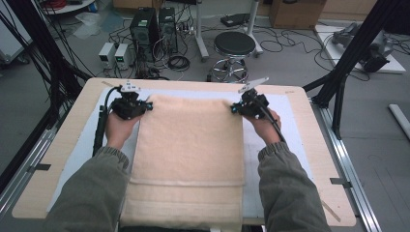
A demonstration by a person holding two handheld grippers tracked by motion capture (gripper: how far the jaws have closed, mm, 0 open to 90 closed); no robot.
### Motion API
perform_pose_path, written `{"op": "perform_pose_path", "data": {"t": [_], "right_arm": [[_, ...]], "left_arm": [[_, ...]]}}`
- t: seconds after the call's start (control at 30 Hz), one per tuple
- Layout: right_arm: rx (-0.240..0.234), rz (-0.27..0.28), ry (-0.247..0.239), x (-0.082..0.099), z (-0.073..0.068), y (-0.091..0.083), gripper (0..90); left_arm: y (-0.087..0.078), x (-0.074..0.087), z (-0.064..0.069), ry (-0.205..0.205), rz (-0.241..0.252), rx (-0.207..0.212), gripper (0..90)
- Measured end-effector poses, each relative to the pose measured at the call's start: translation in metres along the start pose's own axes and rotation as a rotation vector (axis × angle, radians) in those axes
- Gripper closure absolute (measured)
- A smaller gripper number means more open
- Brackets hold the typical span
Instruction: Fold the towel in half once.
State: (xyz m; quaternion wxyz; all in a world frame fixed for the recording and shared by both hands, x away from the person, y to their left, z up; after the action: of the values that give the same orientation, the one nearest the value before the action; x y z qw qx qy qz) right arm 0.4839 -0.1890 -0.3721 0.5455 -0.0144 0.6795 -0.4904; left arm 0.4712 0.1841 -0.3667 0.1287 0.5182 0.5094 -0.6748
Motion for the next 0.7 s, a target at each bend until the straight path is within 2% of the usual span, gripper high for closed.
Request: {"op": "perform_pose_path", "data": {"t": [0.07,0.1,0.13,0.17,0.2,0.3,0.37,0.4,0.47,0.57,0.7], "right_arm": [[0.025,0.042,0.016,-0.016,0.012,-0.011,81.5],[0.025,0.059,0.024,-0.021,0.014,-0.013,77.4],[0.033,0.073,0.030,-0.023,0.017,-0.014,65.5],[0.034,0.075,0.042,-0.022,0.018,-0.013,63.0],[0.004,0.059,0.063,-0.018,0.019,-0.011,60.0],[-0.010,0.024,0.085,-0.001,0.019,-0.006,49.6],[-0.059,-0.050,0.141,0.010,0.020,-0.002,40.4],[-0.071,-0.057,0.150,0.014,0.018,-0.003,39.3],[-0.058,-0.028,0.121,0.019,0.011,-0.007,39.2],[-0.077,-0.041,0.101,0.028,-0.002,-0.009,36.4],[-0.093,-0.024,0.075,0.040,-0.019,-0.014,35.4]], "left_arm": [[0.004,-0.013,-0.003,0.007,-0.015,-0.022,80.1],[0.006,-0.015,-0.004,0.016,-0.027,-0.039,78.1],[0.007,-0.014,-0.004,0.025,-0.039,-0.056,71.1],[0.009,-0.011,-0.005,0.024,-0.062,-0.056,66.8],[0.009,-0.008,-0.006,0.013,-0.067,-0.047,65.2],[0.009,0.009,-0.010,-0.001,-0.081,-0.055,57.3],[0.007,0.022,-0.013,-0.024,-0.091,-0.043,54.2],[0.006,0.028,-0.012,-0.030,-0.087,-0.034,53.1],[0.003,0.036,-0.009,-0.018,-0.085,-0.013,51.8],[-0.003,0.047,-0.001,-0.007,-0.073,0.026,49.6],[-0.015,0.059,0.012,0.043,-0.071,0.067,46.9]]}}
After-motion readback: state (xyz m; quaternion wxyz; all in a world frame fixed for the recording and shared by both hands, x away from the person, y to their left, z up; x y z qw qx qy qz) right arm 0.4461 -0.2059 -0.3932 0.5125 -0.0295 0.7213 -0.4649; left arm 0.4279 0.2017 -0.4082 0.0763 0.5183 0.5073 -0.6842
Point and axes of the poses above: each handheld gripper's, and its own axes: y roughly forward along the jaws, x roughly out of its underside, z roughly to its right, the point moved 4 cm from there along y, roughly forward along the jaws, and after that the axes turned 1 degree about y, right-handed, at the moved point
